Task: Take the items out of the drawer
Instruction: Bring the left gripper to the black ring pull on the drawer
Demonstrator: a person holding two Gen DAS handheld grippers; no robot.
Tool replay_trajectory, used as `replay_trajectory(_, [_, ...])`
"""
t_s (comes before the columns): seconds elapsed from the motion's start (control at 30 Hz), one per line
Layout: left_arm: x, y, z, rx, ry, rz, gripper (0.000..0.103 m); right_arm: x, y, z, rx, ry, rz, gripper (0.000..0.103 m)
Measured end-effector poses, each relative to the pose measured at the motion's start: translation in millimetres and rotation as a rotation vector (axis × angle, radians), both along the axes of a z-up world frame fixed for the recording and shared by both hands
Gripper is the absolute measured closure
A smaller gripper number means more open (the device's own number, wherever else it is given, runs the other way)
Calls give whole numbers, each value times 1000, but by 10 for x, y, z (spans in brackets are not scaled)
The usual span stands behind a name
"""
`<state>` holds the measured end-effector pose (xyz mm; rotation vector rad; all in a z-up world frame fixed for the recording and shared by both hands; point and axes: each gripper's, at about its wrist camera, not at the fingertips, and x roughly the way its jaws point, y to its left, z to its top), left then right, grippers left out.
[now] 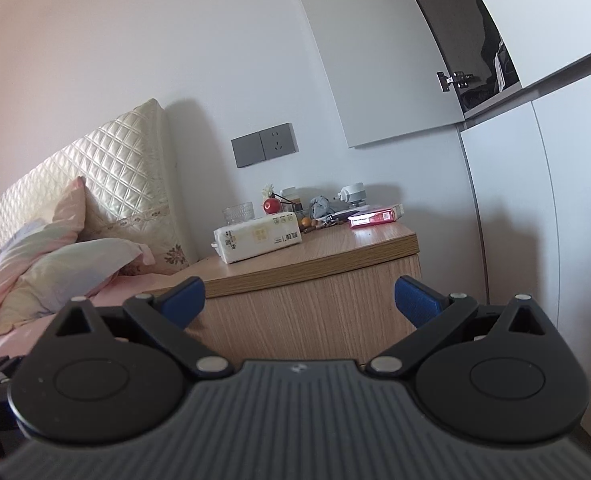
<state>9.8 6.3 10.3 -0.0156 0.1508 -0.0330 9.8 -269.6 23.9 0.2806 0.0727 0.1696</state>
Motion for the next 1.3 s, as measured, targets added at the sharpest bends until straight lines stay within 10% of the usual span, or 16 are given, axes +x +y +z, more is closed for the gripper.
replay_trajectory(0.93, [1314, 253, -270, 95, 49, 91, 0, 928, -181, -307, -232, 41, 65, 0])
replay_trajectory(1.3, [1744, 512, -396, 64, 149, 35, 0, 1292, -747, -680, -134, 208, 124, 0])
